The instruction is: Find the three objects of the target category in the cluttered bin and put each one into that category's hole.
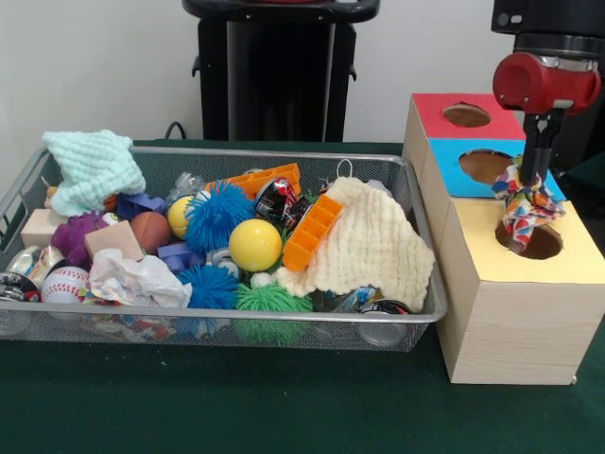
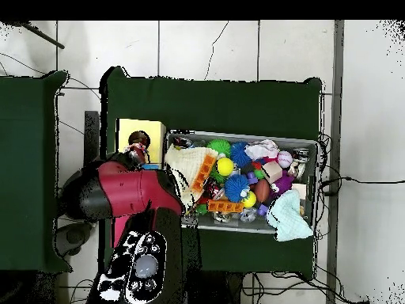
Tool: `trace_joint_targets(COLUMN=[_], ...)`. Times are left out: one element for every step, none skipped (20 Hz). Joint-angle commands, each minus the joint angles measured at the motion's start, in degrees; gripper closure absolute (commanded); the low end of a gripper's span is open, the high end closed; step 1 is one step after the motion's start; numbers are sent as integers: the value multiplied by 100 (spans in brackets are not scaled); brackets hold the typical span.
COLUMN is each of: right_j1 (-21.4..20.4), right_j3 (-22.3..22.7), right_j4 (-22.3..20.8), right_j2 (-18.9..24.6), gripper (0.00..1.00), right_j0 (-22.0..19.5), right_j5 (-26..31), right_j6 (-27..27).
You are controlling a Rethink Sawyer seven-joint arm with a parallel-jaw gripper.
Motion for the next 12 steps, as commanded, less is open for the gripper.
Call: trace_joint_targets(right_j1=[86,75,56,41,23,13,8,15,27,34,42,53], right_j3=[-200,-191,-209,-217,-224,-232,-248,-259,-243,-234,-224,-206], right_j4=[329,345,356,368,382,396,406,418,420,426,432,434], right_j2=[46,63,56,60,75,85,97,98,99,105,112,126], gripper=[100,100,100,100,100,100,100,100,100,100,100,100], right_j0=[-25,-37,-30,-32,-39,-43,-47,-47,-51,-59,-66,-82], right_j5=[463,444,479,507,531,548,542,537,508,482,456,403], right_j6=[1405,1392,1380,1367,1351,1339,1326,1319,1308,1296,1284,1270])
